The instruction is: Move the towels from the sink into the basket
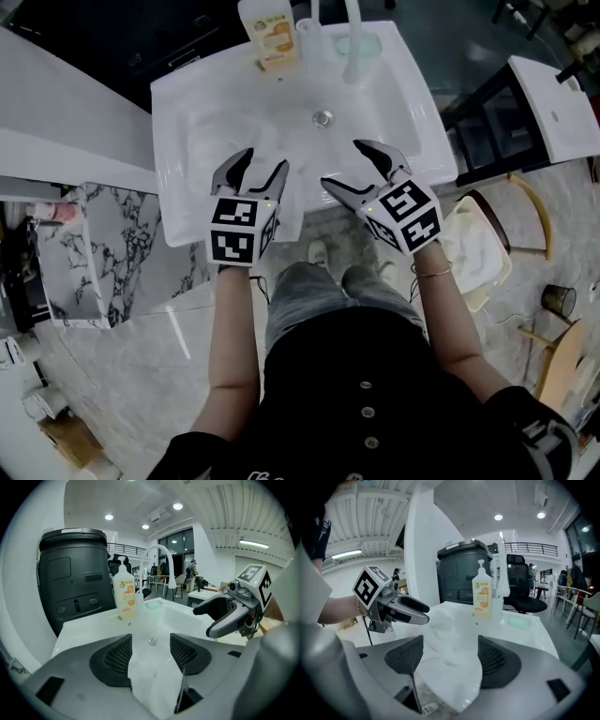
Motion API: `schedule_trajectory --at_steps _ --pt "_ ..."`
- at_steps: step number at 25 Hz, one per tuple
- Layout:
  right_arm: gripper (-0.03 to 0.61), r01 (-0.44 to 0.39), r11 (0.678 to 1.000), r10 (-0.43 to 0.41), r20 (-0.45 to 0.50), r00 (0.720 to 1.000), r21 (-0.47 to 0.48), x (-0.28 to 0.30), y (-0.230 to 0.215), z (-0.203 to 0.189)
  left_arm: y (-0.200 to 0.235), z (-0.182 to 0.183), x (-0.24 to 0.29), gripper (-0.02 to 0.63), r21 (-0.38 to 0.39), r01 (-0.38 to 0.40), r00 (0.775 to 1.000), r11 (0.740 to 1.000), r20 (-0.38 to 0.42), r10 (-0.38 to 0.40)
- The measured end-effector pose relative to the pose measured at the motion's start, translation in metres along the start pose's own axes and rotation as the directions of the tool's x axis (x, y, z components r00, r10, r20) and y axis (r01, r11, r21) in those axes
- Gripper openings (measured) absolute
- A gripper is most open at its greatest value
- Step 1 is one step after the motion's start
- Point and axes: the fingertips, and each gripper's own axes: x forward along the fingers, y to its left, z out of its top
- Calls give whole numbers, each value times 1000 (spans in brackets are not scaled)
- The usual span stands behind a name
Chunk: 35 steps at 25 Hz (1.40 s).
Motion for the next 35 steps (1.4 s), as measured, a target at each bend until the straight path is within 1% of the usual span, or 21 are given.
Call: schedule_trajectory --at_steps 3,6,8,11,13,16,19,23,28,32,35 --pt "348 -48 999 48 -33 998 -7 28 16 6 27 -12 -4 251 52 -8 998 999 -54 11" --pt "350 -110 993 106 -96 990 -40 53 35 6 49 -24 -5 262 81 -10 995 997 -103 18" --pt "354 -164 984 151 -156 976 -74 68 50 2 62 -32 -6 265 93 -20 991 995 -131 32" --pt "354 -240 965 208 -248 946 -107 88 67 -9 77 -45 -4 267 96 -29 986 995 -163 44" --pt "356 -262 957 216 -291 932 -128 100 72 -14 86 -52 -1 270 93 -30 984 995 -173 46" --pt "347 -281 946 216 -332 918 -161 115 75 -18 100 -62 3 270 85 -40 981 996 -186 56" --pt "347 -306 938 231 -367 901 -161 130 78 -22 113 -69 8 270 90 -50 975 995 -213 68" --pt "358 -331 926 225 -436 871 -183 147 80 -39 124 -83 19 270 96 -29 965 995 -256 53" --pt "362 -357 924 261 -458 850 -136 158 83 -42 125 -102 32 270 129 2 946 992 -322 40" --pt "353 -384 920 300 -490 818 -78 162 85 -48 120 -117 36 268 167 41 929 985 -370 24" --pt "342 -394 919 338 -517 786 2 165 86 -52 119 -123 38 258 163 64 921 985 -389 4"
